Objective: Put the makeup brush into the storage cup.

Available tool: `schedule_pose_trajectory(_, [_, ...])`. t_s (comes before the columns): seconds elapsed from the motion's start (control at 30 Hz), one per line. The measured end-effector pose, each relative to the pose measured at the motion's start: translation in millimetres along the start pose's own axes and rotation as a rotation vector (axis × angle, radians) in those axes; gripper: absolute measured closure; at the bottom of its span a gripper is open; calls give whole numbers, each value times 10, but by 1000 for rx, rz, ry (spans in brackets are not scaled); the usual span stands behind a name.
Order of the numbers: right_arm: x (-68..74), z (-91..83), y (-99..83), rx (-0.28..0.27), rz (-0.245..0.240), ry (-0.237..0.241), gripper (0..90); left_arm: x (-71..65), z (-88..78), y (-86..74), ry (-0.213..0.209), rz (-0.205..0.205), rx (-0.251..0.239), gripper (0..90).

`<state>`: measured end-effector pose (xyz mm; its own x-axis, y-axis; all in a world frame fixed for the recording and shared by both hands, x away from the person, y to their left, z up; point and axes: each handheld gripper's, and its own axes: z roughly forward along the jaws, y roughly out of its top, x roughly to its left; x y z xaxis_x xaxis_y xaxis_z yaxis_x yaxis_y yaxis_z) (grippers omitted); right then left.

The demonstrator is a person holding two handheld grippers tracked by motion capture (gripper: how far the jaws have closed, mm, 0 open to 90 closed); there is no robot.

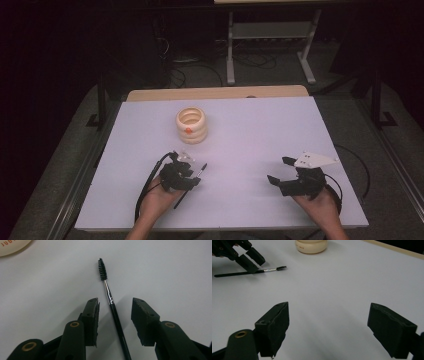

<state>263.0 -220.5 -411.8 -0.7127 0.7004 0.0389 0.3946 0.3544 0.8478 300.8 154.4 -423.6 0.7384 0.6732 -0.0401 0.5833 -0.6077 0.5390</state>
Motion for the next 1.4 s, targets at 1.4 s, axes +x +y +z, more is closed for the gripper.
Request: schedule_pose_trajectory(1.4, [71,91,-2,35,-9,30,170,-16,-215,201,-40,19,38,861])
